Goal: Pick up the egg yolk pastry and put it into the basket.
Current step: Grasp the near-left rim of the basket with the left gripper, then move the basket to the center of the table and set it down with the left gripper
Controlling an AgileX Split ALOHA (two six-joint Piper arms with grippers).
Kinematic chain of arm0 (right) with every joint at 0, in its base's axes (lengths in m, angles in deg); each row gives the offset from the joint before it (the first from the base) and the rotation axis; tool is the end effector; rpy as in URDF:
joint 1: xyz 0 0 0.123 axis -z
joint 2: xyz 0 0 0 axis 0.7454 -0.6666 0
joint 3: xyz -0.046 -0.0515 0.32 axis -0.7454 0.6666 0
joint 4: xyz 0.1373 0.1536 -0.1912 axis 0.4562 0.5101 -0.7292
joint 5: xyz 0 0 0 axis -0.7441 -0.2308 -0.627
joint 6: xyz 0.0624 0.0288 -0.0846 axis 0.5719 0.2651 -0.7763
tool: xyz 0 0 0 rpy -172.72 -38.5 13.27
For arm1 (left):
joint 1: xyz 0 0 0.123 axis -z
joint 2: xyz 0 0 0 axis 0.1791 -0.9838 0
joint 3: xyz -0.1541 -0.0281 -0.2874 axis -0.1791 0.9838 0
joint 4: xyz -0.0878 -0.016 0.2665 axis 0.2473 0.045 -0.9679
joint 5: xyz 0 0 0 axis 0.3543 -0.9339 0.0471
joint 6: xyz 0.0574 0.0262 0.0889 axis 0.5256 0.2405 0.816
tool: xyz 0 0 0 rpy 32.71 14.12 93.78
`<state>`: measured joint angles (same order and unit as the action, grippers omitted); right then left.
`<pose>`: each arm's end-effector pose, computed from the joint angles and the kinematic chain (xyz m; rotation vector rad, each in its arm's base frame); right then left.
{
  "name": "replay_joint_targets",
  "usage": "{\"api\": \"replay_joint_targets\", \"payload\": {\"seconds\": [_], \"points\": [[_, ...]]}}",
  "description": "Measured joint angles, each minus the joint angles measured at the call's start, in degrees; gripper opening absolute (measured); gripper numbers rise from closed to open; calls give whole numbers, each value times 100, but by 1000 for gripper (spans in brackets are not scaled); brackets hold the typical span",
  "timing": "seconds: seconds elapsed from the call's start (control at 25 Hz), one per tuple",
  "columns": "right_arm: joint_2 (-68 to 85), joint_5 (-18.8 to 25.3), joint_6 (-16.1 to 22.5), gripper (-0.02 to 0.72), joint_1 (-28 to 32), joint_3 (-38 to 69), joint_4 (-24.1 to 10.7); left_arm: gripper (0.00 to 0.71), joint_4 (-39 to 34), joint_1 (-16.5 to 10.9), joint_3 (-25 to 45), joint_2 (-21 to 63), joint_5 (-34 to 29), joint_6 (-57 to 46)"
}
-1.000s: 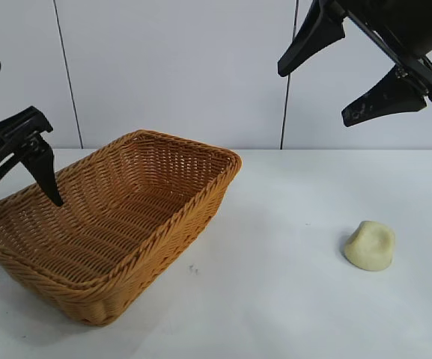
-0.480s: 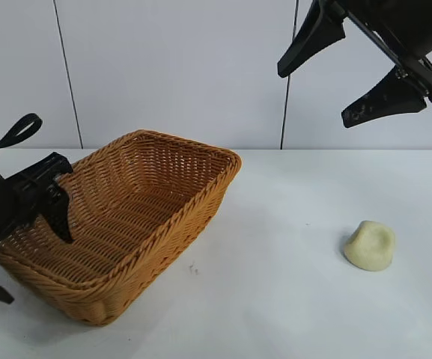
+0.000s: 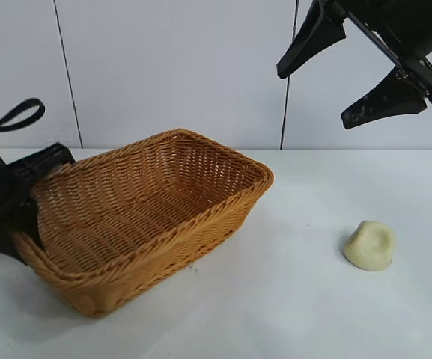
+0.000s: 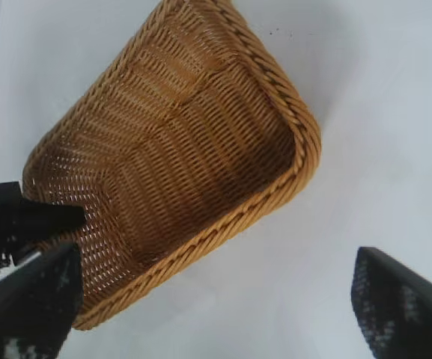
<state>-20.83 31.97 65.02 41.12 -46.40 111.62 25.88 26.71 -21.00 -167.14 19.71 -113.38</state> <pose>0.3553 0.1019 0.2835 -0.0859 2.5859 0.8425 0.3291 -0.1117 0.1645 -0.9762 2.7438 -0.4498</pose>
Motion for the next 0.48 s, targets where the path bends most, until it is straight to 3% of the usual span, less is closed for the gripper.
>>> {"api": "replay_joint_targets", "payload": {"seconds": [0.16, 0.32, 0.48], "points": [[0, 2, 0, 695, 0, 0, 0, 81, 640, -381, -1085, -301, -1012, 2082], [0, 21, 0, 695, 0, 0, 0, 81, 673, -411, -2040, -902, -1959, 3138], [0, 55, 0, 695, 0, 0, 0, 80, 673, -411, -2480, -1439, -2215, 3586]]}}
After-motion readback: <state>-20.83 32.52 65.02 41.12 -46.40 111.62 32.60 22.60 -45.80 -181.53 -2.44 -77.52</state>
